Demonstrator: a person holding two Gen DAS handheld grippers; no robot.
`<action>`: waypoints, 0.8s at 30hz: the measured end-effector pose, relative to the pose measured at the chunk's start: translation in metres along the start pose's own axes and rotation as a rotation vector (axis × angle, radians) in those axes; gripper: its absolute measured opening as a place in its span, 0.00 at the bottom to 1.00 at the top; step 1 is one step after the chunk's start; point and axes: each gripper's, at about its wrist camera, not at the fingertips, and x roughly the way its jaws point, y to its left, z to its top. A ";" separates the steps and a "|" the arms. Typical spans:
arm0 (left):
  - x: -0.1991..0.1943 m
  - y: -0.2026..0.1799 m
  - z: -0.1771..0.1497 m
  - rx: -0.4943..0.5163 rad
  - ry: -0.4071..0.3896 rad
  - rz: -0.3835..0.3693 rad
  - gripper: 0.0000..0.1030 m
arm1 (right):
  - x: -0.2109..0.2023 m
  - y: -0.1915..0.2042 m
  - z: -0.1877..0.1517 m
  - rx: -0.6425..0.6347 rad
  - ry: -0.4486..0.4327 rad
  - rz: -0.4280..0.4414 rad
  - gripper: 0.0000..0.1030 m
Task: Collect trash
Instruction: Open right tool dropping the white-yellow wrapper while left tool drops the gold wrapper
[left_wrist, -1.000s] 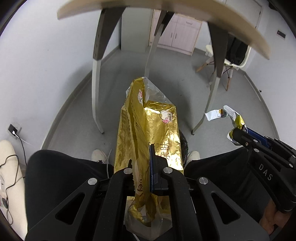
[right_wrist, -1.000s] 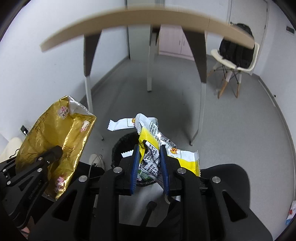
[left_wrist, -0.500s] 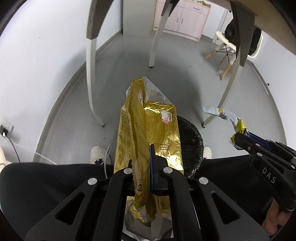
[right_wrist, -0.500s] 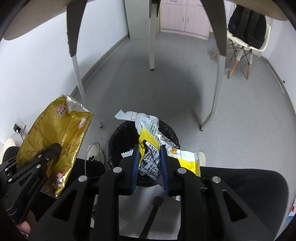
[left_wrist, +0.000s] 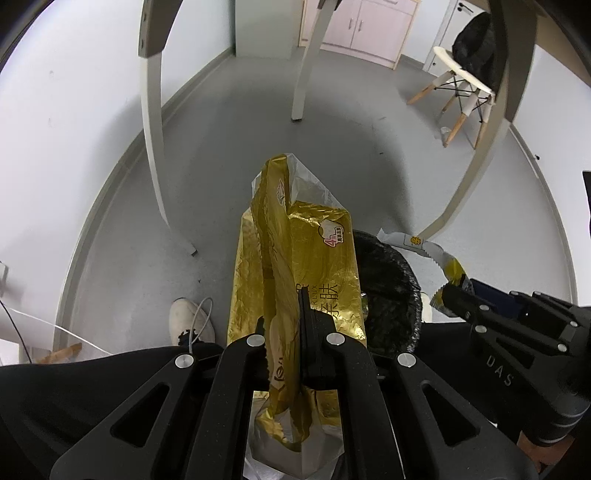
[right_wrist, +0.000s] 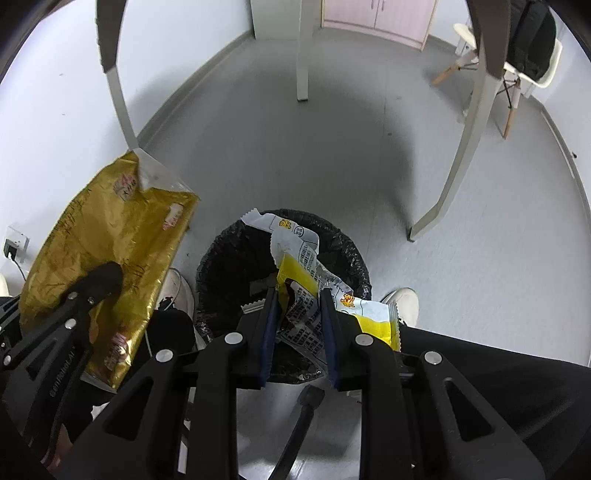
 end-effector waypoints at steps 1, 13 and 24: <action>0.004 0.001 0.001 -0.002 0.008 0.003 0.03 | 0.004 0.000 0.001 0.001 0.008 0.003 0.21; 0.023 0.008 0.003 -0.015 0.053 0.018 0.03 | 0.029 -0.001 0.002 -0.009 0.038 0.024 0.37; 0.035 -0.013 0.003 0.020 0.093 -0.029 0.03 | 0.013 -0.016 0.000 0.016 -0.033 0.029 0.79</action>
